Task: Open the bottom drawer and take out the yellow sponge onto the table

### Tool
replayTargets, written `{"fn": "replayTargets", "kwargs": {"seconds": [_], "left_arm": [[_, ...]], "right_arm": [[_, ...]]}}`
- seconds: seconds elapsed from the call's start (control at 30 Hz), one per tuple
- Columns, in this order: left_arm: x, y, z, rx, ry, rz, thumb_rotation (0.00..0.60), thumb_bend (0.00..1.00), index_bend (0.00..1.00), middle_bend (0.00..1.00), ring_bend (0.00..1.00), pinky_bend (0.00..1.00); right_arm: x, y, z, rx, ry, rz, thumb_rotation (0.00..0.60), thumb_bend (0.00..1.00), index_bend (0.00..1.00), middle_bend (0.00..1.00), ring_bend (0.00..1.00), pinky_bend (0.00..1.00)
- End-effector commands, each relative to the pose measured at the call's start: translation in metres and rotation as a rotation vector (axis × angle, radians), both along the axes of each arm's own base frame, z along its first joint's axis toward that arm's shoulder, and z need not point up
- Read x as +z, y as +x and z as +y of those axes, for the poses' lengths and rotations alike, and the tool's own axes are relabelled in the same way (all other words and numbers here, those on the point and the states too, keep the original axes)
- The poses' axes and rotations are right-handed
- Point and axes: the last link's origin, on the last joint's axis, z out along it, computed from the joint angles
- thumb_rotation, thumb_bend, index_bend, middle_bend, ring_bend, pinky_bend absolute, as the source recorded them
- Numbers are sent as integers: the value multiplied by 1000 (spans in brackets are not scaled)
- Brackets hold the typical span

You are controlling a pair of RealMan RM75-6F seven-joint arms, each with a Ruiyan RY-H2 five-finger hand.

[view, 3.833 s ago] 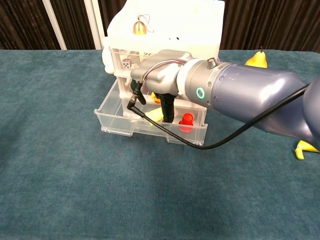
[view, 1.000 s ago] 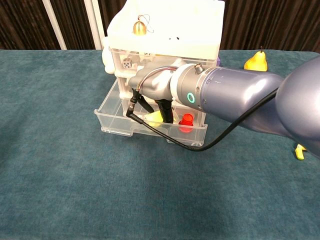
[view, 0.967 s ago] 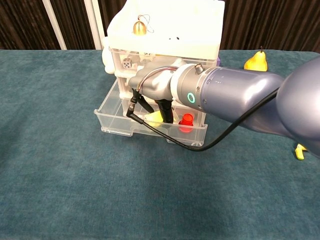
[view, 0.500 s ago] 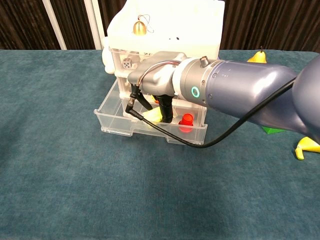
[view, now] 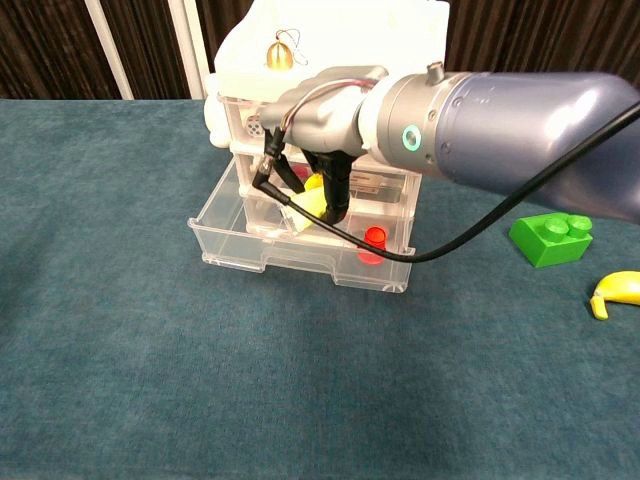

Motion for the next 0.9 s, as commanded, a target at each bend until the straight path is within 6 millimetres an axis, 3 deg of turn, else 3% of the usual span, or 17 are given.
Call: {"fn": "replayTargets", "kwargs": {"seconds": [0.03, 0.43, 0.63, 0.9], "left_arm": [[0, 0, 0, -1, 0, 1, 600, 360, 34, 0, 0, 15], [0, 1, 0, -1, 2, 1, 600, 360, 34, 0, 0, 15], [-1, 1, 0, -2, 4, 2, 600, 360, 34, 0, 0, 15], [-1, 1, 0, -2, 3, 2, 600, 361, 34, 0, 0, 15]], "right_arm": [[10, 1, -1, -8, -7, -28, 600, 274, 557, 1000, 1000, 1000], [64, -8, 15, -48, 33, -135, 600, 274, 557, 1000, 1000, 1000], [83, -26, 27, -67, 24, -139, 600, 274, 557, 1000, 1000, 1000], [108, -58, 27, -130, -15, -143, 600, 273, 558, 1000, 1000, 1000]]}}
